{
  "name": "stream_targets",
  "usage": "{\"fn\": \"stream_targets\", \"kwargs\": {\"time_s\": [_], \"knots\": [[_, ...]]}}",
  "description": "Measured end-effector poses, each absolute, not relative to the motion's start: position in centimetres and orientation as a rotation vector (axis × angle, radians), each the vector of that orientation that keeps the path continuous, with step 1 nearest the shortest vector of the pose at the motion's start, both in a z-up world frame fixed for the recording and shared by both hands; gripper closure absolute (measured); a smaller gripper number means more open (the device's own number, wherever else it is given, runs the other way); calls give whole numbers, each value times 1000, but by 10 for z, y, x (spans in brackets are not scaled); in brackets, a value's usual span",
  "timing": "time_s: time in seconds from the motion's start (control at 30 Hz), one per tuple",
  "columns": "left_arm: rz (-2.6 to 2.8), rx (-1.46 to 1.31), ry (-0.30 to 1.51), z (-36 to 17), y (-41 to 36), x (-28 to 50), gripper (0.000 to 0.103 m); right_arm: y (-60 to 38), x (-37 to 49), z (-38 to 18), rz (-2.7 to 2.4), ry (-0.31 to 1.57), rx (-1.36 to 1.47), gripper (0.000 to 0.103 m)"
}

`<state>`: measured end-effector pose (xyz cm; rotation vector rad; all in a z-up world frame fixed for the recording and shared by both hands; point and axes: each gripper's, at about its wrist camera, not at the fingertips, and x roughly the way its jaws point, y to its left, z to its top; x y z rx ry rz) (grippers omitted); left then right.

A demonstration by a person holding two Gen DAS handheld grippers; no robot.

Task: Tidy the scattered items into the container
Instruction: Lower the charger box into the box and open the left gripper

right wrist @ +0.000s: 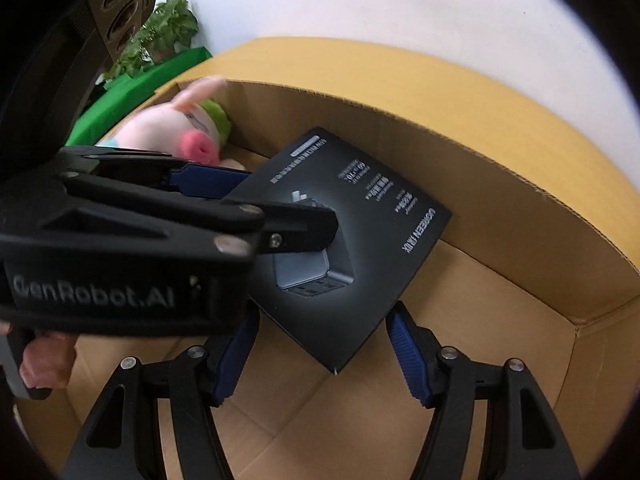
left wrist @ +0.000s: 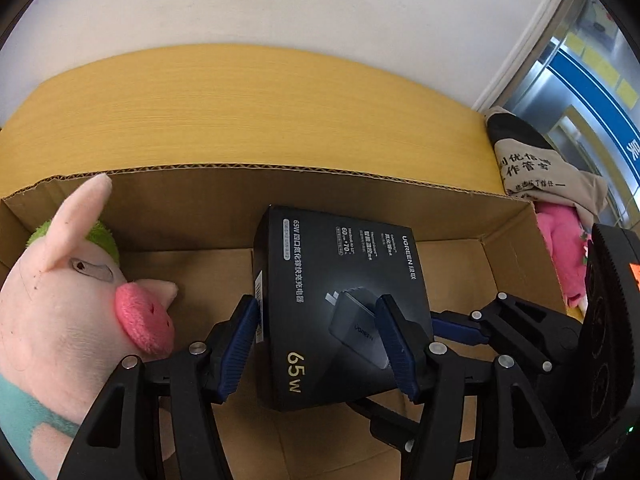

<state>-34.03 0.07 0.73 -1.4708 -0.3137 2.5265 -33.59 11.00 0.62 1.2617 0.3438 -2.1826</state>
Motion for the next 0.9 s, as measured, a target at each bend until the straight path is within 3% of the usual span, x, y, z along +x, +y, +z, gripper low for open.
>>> {"fn": "stream_targets", "kwargs": {"time_s": [0.13,0.33,0.43,0.5,0.57,0.6,0.63,0.77,0.9], "knots": [[2515,-1493,-324,5,-5,-341,34,107,-334,4,-2178,349,1273,37],[2612,-1433,-198,33,-1,-322,33,111,-321,17,-2254,413,1286,34],[2713,-1288,-161,67,-5,-292,18,122,-305,37,-2296,400,1276,34],[2766,-1192,-159,92,-7,-265,18,133,-285,59,-2340,380,1241,33],[2822,-1091,-143,118,-7,-231,12,138,-255,86,-2396,368,1148,31],[2859,-1030,-128,132,-7,-210,2,139,-238,98,-2423,373,1093,29],[2892,-976,-114,144,-7,-194,0,136,-219,111,-2458,380,1027,28],[3007,-805,-63,176,3,-124,0,134,-128,152,-2628,398,708,22],[3095,-752,-74,183,2,-60,0,144,-66,159,-2698,404,613,16]]}}
